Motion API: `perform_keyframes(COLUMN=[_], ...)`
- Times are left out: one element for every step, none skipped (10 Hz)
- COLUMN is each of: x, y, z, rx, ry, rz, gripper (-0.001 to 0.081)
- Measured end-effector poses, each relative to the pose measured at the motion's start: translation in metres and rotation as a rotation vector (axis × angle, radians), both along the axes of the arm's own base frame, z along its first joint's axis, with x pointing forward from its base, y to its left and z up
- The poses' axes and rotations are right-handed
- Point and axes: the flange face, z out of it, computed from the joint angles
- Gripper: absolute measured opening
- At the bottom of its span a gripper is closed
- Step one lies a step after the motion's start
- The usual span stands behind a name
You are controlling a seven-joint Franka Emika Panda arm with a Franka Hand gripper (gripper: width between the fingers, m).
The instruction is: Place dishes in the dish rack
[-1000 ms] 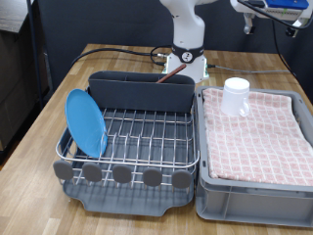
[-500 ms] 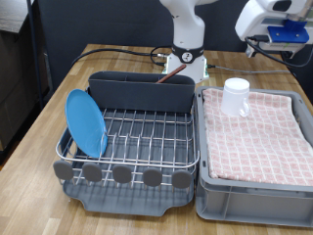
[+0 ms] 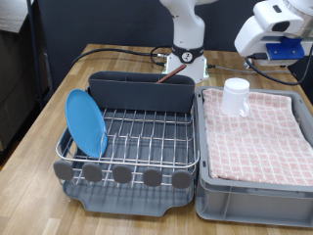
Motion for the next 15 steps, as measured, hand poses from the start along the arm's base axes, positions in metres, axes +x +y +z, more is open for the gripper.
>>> perform_keyframes(x=[0.003,0.006,0.009,0.01,0.011,0.01,0.01,0.008,0.006,0.004,0.001,-0.002,-0.005,-0.007,-0.009], y=[0.0,0.001,0.002,0.004,0.005,0.005,0.005,0.005,0.004,0.003,0.002,0.001,-0.001,-0.002,-0.004], z=[-0.012,-0.026,-0.038,-0.049,-0.057,-0.065,-0.071,-0.075,-0.079,-0.083,-0.087,-0.092,-0.096,-0.101,-0.105], rx=[0.009,0.016,0.02,0.023,0.023,0.024,0.024,0.021,0.02,0.022,0.022,0.022,0.021,0.021,0.021], ry=[0.014,0.028,0.036,0.044,0.052,0.058,0.065,0.071,0.077,0.082,0.088,0.095,0.098,0.102,0.104], rz=[0.021,0.029,0.032,0.027,0.024,0.021,0.017,0.015,0.013,0.008,0.003,0.0,-0.001,-0.003,-0.005], gripper=[0.0803,0.0803,0.0803,0.0803,0.0803,0.0803,0.0803,0.0803,0.0803,0.0803,0.0803,0.0803,0.0803,0.0803,0.0803])
